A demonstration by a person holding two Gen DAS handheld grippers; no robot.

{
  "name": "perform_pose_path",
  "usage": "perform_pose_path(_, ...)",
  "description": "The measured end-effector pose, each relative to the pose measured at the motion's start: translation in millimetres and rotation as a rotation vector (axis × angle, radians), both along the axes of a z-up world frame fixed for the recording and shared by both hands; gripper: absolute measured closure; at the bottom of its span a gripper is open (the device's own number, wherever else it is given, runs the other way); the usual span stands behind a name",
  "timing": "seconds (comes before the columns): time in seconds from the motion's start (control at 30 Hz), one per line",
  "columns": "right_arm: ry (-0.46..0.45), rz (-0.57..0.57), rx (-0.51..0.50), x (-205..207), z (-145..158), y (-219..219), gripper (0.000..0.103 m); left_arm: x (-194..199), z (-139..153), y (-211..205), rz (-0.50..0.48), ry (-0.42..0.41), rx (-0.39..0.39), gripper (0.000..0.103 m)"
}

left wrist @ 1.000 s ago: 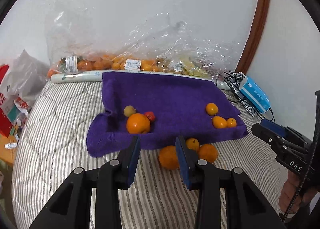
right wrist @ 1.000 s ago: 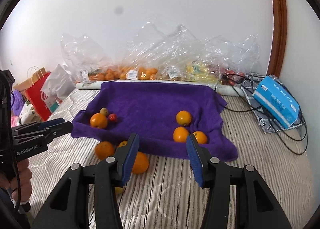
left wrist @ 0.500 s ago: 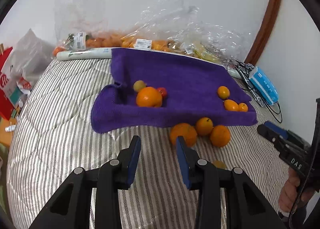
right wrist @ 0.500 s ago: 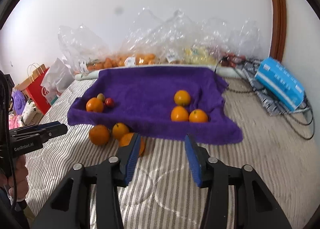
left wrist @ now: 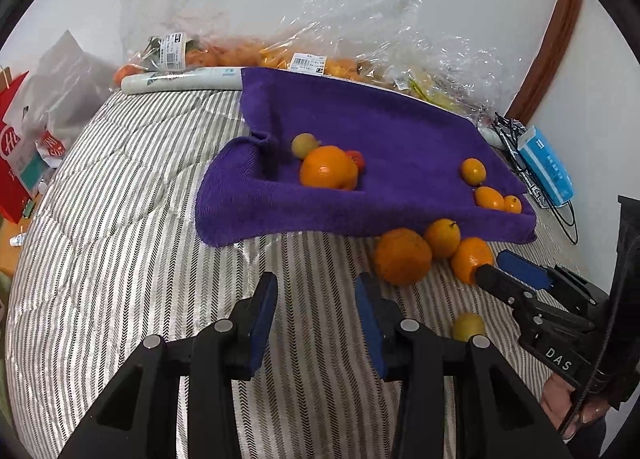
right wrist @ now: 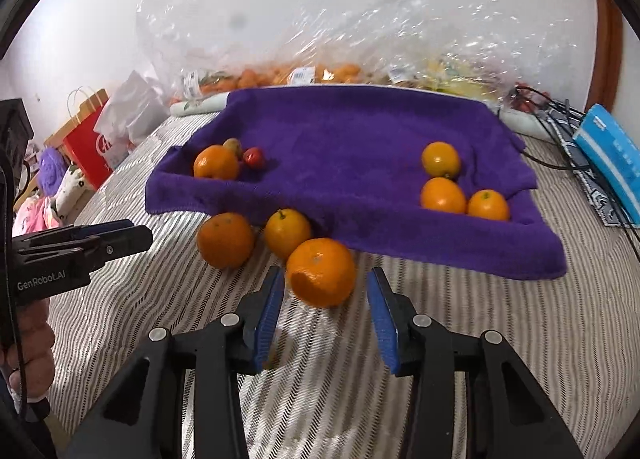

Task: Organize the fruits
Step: 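Close the right tool on an orange in front of the towel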

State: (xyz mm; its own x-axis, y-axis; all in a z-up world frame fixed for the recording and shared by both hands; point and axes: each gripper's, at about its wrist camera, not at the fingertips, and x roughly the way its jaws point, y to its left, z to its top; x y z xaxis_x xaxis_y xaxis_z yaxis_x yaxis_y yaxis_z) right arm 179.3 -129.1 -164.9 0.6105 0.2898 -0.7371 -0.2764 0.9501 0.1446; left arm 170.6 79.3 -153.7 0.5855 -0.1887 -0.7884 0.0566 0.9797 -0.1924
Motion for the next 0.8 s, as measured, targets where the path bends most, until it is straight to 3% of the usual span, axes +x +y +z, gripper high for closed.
perform_pose_path(0.8,0.022,0.010,-0.096,16.7,-18.9,17.9,0.062,-1.4,-17.6,10.9,-0.026,0.004,-0.019,0.064)
